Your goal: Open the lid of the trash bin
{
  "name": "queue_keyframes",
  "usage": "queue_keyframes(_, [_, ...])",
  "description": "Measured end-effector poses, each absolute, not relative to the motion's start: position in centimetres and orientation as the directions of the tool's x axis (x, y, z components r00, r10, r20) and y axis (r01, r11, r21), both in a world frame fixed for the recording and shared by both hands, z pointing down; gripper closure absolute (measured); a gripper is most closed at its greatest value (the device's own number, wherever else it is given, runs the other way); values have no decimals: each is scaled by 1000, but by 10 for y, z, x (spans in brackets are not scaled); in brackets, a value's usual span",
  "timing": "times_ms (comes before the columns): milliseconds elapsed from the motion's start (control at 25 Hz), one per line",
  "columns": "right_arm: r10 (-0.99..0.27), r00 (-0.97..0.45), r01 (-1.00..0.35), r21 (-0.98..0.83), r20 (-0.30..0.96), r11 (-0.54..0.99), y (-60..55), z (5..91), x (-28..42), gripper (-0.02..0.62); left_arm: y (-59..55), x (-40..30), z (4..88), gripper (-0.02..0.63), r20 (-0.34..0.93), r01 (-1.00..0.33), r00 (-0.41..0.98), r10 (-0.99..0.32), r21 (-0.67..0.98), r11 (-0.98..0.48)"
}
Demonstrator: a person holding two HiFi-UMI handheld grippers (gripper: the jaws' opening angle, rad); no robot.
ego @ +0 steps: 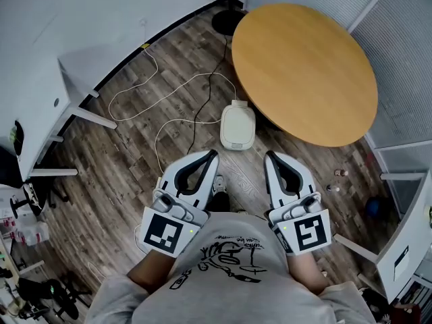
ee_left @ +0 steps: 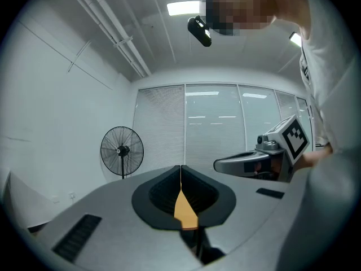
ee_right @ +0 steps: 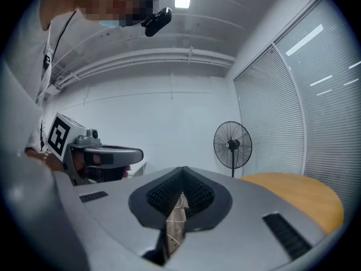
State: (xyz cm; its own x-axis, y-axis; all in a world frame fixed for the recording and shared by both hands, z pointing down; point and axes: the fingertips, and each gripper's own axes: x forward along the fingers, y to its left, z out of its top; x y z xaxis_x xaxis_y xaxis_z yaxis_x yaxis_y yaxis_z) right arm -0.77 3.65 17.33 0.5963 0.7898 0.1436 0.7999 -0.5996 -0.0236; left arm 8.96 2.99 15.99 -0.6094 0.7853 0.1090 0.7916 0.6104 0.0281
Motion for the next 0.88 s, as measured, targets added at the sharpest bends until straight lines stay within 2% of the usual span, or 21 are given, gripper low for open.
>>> queue_keyframes(360, [803, 578, 813, -19, 145, -582, 77, 174, 25, 589, 68, 127, 163, 586, 120, 781, -623, 773, 37, 624])
queue_keyframes(880, [806, 568, 817, 11, 166, -577, 105, 180, 3, 589, 95, 103, 171, 586, 127, 767, -640, 758, 50, 639])
